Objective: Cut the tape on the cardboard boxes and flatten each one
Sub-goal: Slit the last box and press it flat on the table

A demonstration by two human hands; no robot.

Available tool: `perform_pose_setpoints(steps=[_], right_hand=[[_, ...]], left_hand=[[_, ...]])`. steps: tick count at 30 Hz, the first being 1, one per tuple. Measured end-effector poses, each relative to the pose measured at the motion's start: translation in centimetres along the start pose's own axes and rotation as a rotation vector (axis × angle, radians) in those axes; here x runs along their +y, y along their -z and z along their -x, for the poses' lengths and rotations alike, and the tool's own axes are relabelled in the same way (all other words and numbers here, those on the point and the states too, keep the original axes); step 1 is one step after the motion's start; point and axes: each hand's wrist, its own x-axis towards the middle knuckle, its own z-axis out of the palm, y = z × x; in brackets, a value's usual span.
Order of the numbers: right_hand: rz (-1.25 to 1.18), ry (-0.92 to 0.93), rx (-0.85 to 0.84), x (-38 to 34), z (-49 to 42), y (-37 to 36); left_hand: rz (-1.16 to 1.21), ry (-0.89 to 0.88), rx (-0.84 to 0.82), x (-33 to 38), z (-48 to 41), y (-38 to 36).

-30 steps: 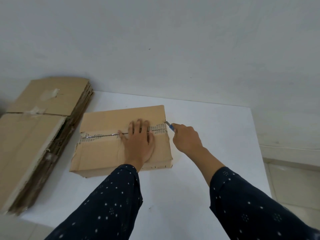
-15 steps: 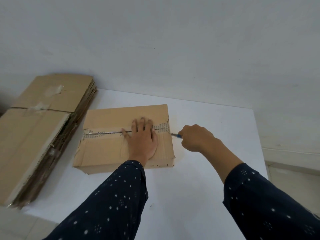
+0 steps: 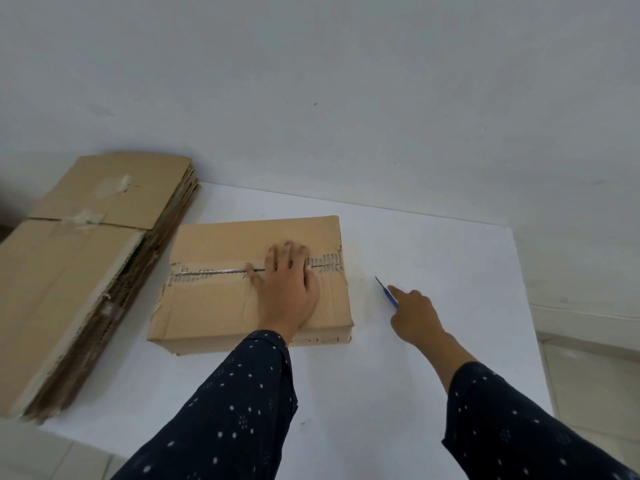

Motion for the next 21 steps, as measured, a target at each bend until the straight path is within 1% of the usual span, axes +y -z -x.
perform_pose_setpoints(steps=[1,2,3,5,6,7,9,11,13,18,21], right_hand=[[-0.019,0.034,0.05,-0.7,0.3,0.3],[-0.095,0.08,0.084,-1.6,0.8,0.9],[-0.226,0.128,0.077,-2.8,1.4,1.5],[-0.472,0.195,-0.065,-5.0,2.8,2.8],[-0.463,0.221,-0.138,-6.1,3.3,3.2],[-0.368,0.232,-0.172,-7.0,3.8,3.4],[-0.131,0.236,-0.142,-8.1,4.2,3.2],[-0.029,0.214,-0.07,-8.9,4.1,3.0],[0.003,0.159,-0.004,-9.5,3.4,3.2],[0.04,-0.035,0.184,-11.9,2.0,4.1],[-0.061,-0.129,0.224,-14.2,1.6,2.7]], left_hand=[[0.004,0.0,0.015,-0.1,-0.1,0.2],[0.006,-0.013,0.033,-0.4,-0.3,0.6],[0.008,-0.039,0.04,-0.7,-0.7,1.0],[0.006,-0.105,0.003,-1.8,-2.2,2.1],[-0.007,-0.124,-0.029,-2.5,-3.1,2.5],[-0.03,-0.129,-0.06,-3.4,-4.1,3.0],[-0.078,-0.094,-0.137,-5.3,-5.7,3.8],[-0.12,-0.064,-0.221,-7.3,-6.8,4.7],[-0.135,-0.071,-0.249,-9.0,-7.3,5.7],[-0.117,-0.081,-0.254,-11.5,-7.7,7.3],[-0.062,-0.031,-0.307,-13.4,-8.2,7.5]])
